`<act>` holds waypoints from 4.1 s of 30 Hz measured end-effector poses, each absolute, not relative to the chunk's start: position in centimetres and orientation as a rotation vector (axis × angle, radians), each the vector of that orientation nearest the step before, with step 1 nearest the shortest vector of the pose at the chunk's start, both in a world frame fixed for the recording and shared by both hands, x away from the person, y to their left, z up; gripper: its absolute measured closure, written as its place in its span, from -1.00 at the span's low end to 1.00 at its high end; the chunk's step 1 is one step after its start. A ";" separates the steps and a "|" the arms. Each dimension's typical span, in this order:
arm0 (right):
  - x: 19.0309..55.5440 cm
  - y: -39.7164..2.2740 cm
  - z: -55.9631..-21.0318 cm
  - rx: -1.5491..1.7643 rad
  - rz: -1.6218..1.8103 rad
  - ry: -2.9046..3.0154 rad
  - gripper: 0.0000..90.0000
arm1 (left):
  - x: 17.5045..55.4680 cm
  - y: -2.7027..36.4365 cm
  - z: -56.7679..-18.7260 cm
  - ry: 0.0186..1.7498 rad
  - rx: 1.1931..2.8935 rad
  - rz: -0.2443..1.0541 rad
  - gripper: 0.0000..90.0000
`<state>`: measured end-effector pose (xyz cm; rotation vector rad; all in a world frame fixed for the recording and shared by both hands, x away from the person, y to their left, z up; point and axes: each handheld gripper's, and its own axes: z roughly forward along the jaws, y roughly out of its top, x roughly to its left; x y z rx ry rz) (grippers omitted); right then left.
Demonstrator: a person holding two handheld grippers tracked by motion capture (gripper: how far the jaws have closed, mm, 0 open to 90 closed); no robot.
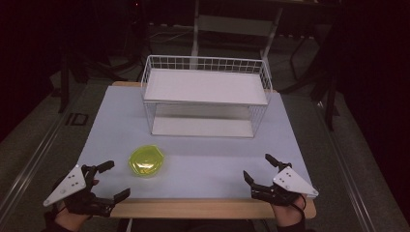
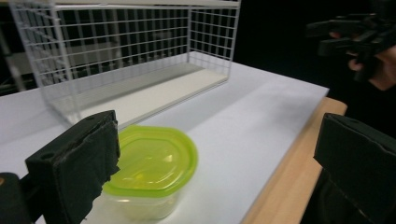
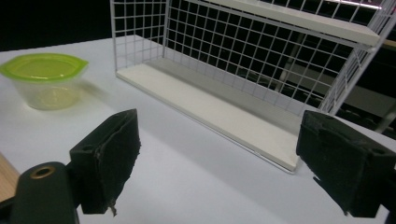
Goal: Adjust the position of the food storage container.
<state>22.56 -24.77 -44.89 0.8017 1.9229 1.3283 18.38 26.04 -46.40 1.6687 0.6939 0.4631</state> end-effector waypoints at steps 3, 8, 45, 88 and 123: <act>22.4 -24.6 -45.0 0.800 1.318 1.927 -0.70 | 18.1 25.6 -46.2 0.665 1.682 0.439 -0.98; 22.0 -24.6 -44.6 0.787 1.328 1.899 -0.70 | 17.9 25.0 -46.1 0.650 1.733 0.414 -0.98; 21.9 -23.8 -44.8 0.703 1.391 1.970 -0.69 | 24.3 28.3 -45.7 0.953 1.828 0.461 0.92; 22.1 -24.5 -44.9 0.723 1.417 1.985 -0.68 | 30.7 20.8 -51.9 1.020 2.138 0.151 1.00; 22.4 -24.9 -45.3 0.751 1.421 2.030 -0.68 | 34.1 12.7 -51.7 0.904 2.174 0.168 0.99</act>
